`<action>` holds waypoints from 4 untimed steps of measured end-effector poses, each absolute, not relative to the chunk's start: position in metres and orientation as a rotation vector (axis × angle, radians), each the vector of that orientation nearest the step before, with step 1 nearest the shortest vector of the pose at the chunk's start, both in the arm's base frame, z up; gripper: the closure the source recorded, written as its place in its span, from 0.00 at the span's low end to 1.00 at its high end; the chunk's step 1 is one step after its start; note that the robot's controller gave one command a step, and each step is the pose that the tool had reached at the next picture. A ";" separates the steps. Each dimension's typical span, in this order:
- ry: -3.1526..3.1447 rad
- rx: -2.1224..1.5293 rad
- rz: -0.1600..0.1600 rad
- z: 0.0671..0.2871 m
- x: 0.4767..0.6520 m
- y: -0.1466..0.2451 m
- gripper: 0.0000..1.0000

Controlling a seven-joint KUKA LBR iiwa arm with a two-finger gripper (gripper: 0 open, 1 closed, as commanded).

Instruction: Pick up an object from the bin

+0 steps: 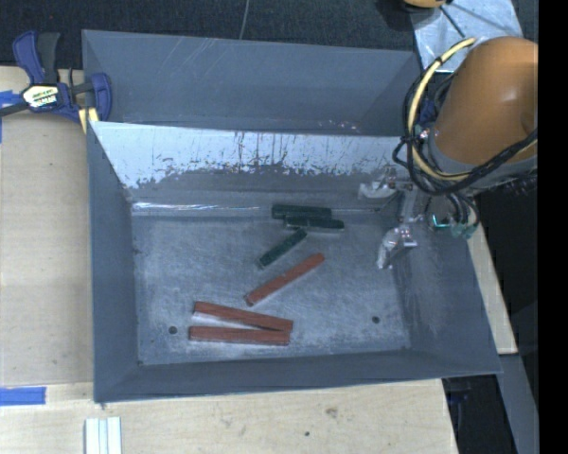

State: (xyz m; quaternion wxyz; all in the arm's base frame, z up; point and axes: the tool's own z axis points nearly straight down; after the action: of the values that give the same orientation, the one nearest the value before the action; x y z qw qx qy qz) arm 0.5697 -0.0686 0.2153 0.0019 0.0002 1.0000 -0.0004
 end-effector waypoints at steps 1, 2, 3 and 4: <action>3.131 -0.063 -0.003 0.161 0.580 -0.059 0.00; 3.102 -0.162 -0.004 0.093 0.612 -0.021 1.00; 3.102 -0.162 -0.004 0.093 0.611 -0.021 1.00; 3.139 -0.129 0.000 0.131 0.606 -0.016 1.00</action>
Offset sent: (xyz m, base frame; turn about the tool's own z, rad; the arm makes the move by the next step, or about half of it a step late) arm 0.0319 0.0490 -0.1338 -0.1066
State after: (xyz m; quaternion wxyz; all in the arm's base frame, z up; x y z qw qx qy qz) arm 0.6064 -0.0155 0.1311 0.0002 -0.0410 0.9992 0.0001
